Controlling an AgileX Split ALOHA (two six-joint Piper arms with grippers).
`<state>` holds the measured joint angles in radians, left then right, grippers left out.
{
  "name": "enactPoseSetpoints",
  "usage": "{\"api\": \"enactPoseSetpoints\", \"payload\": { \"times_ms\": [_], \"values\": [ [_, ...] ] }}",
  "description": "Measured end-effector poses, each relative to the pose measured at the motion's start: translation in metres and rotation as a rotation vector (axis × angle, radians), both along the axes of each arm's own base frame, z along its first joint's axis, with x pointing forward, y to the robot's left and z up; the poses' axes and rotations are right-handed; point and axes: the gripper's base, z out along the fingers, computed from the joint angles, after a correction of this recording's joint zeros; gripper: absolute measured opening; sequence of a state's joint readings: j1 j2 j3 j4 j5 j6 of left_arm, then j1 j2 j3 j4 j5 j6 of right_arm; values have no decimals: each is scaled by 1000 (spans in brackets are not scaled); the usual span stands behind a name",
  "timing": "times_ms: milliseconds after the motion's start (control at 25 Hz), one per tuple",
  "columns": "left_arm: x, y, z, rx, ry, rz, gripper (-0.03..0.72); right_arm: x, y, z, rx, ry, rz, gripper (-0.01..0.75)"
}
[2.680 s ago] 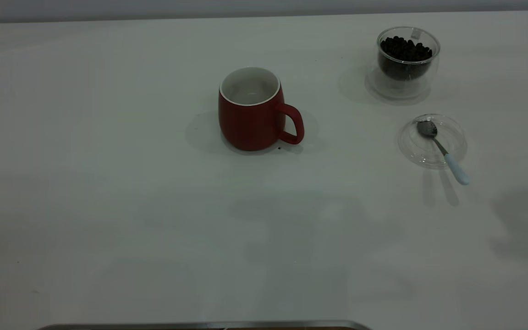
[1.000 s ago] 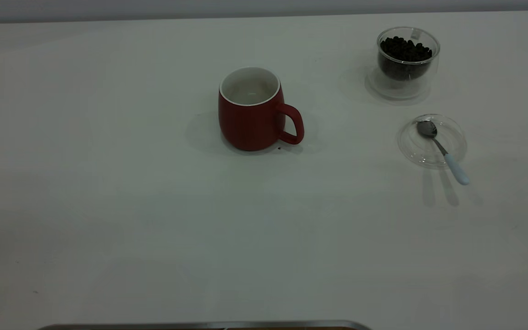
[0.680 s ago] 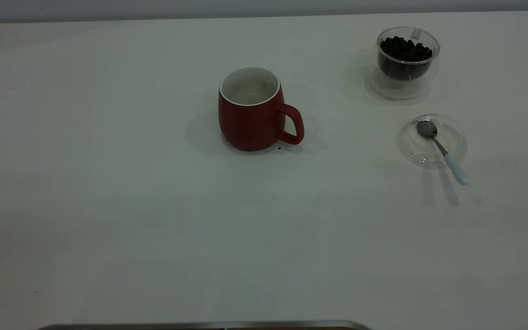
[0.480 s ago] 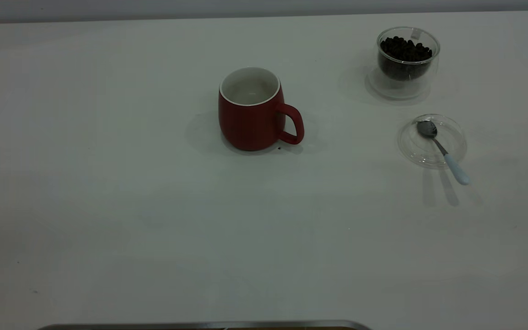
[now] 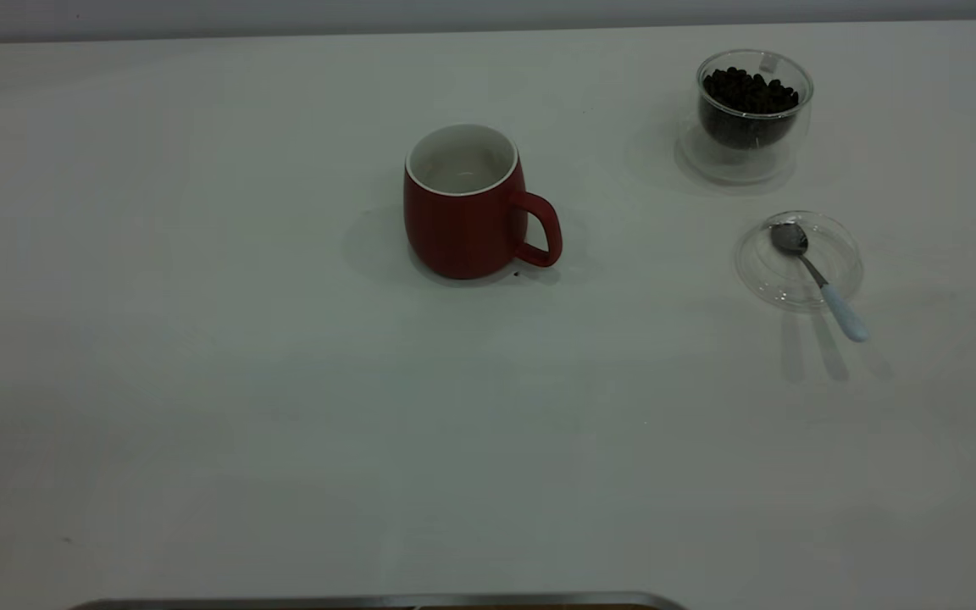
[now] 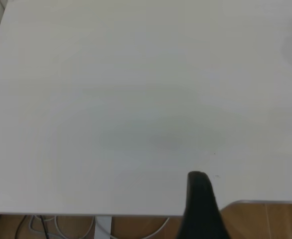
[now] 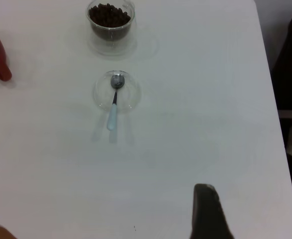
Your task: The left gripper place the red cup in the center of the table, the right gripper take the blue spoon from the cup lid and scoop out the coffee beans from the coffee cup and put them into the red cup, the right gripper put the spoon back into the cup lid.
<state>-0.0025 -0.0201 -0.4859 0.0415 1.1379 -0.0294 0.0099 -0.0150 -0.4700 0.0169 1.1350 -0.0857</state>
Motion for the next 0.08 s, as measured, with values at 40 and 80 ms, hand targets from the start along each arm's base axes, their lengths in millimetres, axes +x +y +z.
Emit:
{"api": "enactPoseSetpoints", "payload": {
  "times_ms": [40,80],
  "values": [
    [0,0,0,0,0,0,587,0,0,0,0,0,0,492],
    [0,0,0,0,0,0,587,0,0,0,0,0,0,492]
  ]
}}
